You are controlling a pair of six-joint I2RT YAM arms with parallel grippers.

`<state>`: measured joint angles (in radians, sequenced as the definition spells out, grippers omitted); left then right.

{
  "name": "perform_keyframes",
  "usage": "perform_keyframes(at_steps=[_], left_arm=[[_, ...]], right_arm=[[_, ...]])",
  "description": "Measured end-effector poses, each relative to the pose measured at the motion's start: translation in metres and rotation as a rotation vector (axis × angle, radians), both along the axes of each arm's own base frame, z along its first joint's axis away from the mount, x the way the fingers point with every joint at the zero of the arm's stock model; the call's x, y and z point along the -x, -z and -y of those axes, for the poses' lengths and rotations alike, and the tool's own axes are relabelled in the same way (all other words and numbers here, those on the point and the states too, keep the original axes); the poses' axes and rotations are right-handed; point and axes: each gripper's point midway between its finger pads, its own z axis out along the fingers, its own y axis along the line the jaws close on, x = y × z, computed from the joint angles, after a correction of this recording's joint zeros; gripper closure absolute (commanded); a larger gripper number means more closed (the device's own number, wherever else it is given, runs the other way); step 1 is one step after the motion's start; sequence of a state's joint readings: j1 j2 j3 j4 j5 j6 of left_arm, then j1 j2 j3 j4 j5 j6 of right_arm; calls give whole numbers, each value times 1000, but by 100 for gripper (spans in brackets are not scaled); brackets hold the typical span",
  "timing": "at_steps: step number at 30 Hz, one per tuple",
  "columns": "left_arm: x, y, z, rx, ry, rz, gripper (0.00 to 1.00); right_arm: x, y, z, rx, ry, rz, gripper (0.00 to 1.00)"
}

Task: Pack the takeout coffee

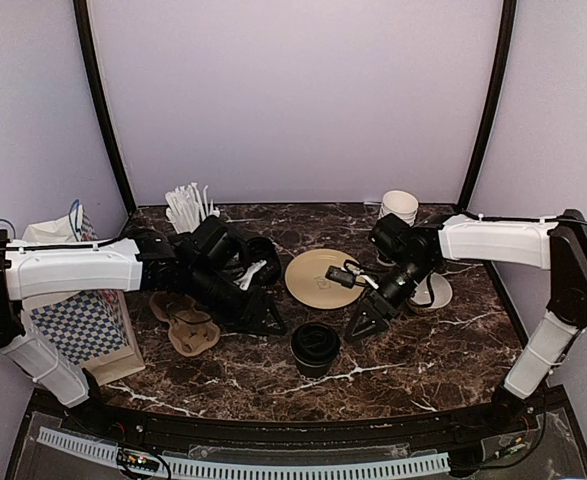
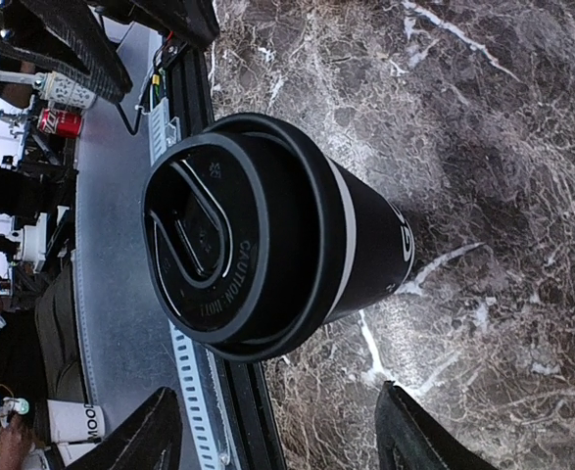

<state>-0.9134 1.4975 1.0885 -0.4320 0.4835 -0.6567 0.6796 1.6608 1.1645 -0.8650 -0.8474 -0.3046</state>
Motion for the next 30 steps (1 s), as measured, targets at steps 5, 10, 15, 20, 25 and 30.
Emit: perform_keyframes(at_steps=[5, 10, 15, 20, 25, 30], left_arm=[[1, 5, 13, 31, 14, -32, 56], [1, 14, 19, 33, 21, -56, 57], [0, 16, 23, 43, 27, -63, 59], [0, 17, 26, 51, 33, -66, 60], [1, 19, 26, 51, 36, -71, 62], [-3, 32, 25, 19, 23, -82, 63]], right_arm=[[-3, 2, -7, -12, 1, -31, 45], [-3, 1, -7, -13, 5, -41, 52], [-5, 4, -10, -9, 6, -54, 57], [-5, 10, -16, 1, -6, -77, 58], [-2, 13, -16, 18, -12, -96, 58], [0, 17, -16, 35, -14, -110, 58]])
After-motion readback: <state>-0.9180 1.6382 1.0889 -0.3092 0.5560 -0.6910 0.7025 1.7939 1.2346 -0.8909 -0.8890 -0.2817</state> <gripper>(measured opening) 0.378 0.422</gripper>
